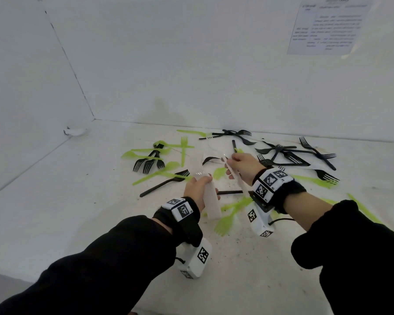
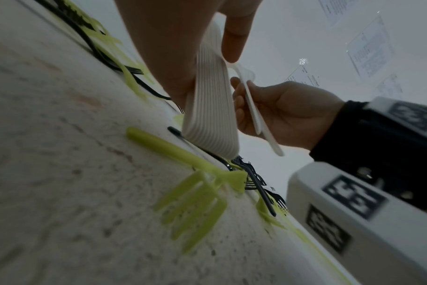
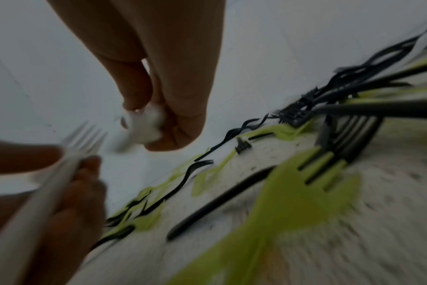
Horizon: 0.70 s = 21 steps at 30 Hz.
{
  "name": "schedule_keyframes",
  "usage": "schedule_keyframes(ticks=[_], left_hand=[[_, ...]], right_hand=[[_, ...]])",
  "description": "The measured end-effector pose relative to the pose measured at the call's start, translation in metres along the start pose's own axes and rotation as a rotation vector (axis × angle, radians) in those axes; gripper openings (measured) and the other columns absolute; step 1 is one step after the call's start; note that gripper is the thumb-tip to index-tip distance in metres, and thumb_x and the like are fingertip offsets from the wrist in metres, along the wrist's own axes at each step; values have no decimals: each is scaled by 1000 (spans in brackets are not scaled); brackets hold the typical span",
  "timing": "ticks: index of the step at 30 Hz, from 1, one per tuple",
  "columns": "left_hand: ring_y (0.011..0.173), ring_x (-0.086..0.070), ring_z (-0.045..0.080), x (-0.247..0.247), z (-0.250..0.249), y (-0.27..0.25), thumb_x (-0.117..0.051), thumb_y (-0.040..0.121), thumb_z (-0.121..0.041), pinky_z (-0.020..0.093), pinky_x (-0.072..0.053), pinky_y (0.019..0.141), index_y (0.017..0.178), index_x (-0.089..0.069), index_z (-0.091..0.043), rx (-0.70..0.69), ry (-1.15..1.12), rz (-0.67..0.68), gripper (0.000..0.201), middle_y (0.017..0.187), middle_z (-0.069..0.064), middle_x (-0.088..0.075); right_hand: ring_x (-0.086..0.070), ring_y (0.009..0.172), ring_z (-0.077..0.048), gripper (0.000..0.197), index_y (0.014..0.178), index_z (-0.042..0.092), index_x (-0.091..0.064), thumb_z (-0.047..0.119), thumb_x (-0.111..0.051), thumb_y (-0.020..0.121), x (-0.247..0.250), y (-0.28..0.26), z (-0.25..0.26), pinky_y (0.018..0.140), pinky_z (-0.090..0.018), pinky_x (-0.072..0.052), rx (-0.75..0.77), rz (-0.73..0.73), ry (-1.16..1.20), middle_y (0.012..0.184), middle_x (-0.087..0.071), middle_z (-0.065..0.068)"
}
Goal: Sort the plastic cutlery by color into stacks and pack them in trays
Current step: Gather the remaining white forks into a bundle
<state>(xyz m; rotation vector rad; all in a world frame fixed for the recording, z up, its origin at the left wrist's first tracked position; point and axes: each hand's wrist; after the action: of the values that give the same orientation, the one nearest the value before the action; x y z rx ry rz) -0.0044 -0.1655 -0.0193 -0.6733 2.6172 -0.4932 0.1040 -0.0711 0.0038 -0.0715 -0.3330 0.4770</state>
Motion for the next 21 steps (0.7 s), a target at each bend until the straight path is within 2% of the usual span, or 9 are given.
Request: schedule_keyframes(ticks=[3, 6, 9, 11, 14, 15, 17, 19, 21], left_hand=[[61, -53, 24, -8, -1, 2, -51, 93, -7, 36, -49, 57, 107, -48, -6, -1, -34, 15, 15, 78, 11, -51], [76, -59, 30, -16, 4, 4, -50, 93, -4, 50, -51, 78, 117, -50, -5, -15, -43, 34, 24, 90, 16, -58], [86, -59, 32, -24, 9, 3, -48, 94, -2, 56, -44, 95, 120, -51, 0, -25, -47, 64, 26, 100, 19, -60], [87, -59, 32, -29, 12, 3, -48, 95, -5, 55, -47, 92, 122, -50, 1, -20, -32, 80, 28, 106, 21, -59], [69, -58, 29, -34, 16, 2, -46, 96, -7, 46, -54, 68, 117, -50, 1, -8, -49, 113, 22, 92, 20, -58], [63, -56, 27, -36, 15, 1, -46, 97, -8, 41, -54, 60, 114, -49, 1, 5, -56, 115, 19, 85, 17, -56], [61, -53, 25, -40, 14, 1, -45, 97, -10, 37, -49, 55, 113, -46, 0, 31, -72, 89, 18, 79, 14, -51], [64, -54, 27, -42, 14, 1, -46, 97, -10, 36, -48, 55, 118, -46, 2, 30, -62, 69, 25, 84, 18, -52], [75, -58, 34, -44, 15, 1, -48, 94, -8, 41, -53, 60, 122, -47, 7, 4, -28, 96, 31, 99, 27, -55]], right_hand=[[-51, 57, -17, 26, 70, 14, -46, 7, -46, 95, -5, -16, -9, 57, -27, -45, -12, 79, -11, 72, -57, -5], [-48, 36, 1, 29, 68, 17, -47, 6, -47, 95, -7, -27, -16, 39, -11, -36, -5, 35, -47, 66, -54, -4], [-47, 40, -1, 36, 62, 18, -42, 3, -45, 95, -6, -35, -23, 39, -10, -33, -30, -16, 0, 60, -46, 1], [-45, 54, -10, 35, 62, 15, -41, 5, -44, 96, -5, -37, -28, 52, -18, -38, -42, -54, 16, 63, -44, 0], [-46, 60, -16, 32, 66, 13, -43, 5, -38, 97, -4, -39, -32, 69, -39, -49, -89, -107, 49, 68, -48, -6], [-46, 58, -16, 32, 68, 12, -43, 4, -35, 98, -2, -41, -31, 68, -37, -52, -110, -126, 95, 69, -47, -6], [-42, 54, -13, 31, 70, 11, -41, 2, -30, 98, 2, -45, -33, 52, -25, -47, -117, -166, 135, 70, -44, -4], [-40, 52, -14, 30, 70, 11, -39, 1, -30, 98, 5, -48, -33, 47, -22, -38, -124, -157, 119, 70, -44, -5], [-43, 53, -17, 31, 68, 11, -39, 1, -33, 97, 6, -51, -33, 49, -26, -37, -122, -109, 66, 67, -47, -7]])
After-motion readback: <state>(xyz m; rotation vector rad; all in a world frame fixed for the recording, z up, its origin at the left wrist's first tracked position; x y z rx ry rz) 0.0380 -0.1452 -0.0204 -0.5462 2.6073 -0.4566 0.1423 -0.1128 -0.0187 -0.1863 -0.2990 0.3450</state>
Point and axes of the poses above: each hand's wrist, its own y-axis towards the middle knuckle, its own x-axis out of the back of the hand, z = x × y
